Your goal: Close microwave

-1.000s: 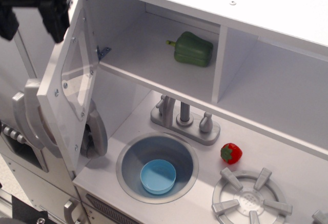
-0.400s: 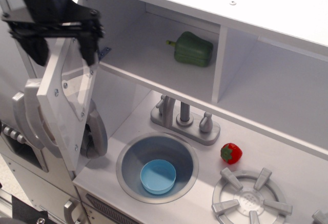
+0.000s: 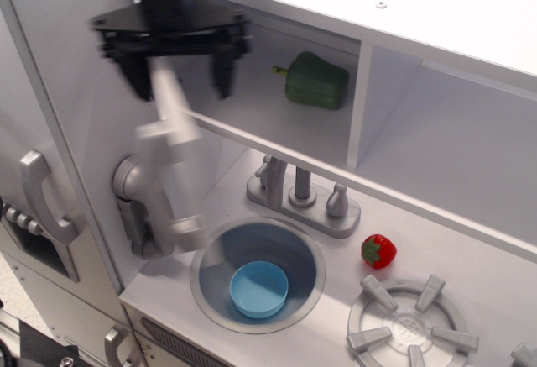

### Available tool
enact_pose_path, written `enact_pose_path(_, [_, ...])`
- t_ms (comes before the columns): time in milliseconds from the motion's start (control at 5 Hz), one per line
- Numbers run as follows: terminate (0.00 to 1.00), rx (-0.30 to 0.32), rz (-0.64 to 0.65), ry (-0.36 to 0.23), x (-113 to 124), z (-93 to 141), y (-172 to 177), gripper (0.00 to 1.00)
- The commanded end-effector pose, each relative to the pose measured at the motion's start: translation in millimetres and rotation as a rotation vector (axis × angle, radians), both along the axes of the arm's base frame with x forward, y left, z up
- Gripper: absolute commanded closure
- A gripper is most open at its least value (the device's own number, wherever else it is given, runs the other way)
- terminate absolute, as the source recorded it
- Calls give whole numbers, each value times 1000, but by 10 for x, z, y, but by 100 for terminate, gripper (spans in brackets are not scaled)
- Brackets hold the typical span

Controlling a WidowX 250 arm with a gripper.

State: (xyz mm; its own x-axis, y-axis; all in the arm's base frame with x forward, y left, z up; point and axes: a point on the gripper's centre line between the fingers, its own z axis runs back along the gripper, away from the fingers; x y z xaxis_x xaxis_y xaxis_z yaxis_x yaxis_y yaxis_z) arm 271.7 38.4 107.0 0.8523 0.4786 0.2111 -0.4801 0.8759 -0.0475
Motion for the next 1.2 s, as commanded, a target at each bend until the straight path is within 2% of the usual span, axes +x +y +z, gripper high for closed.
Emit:
enact_pose_path(0, [0, -145, -85, -26, 89, 481, -614, 0])
enact_pose_path(200, [0, -202, -183, -5, -288, 643, -712, 0])
enact_pose_path(400, [0, -175, -266, 4, -732, 550, -564, 0])
enact_pose_path(600, [0, -73, -251, 12, -843, 275, -210, 0])
enact_pose_path(800, [0, 2, -191, 8, -687, 43, 54, 0])
enact_pose_path(1000, [0, 60, -126, 5, -357, -158, 194, 0])
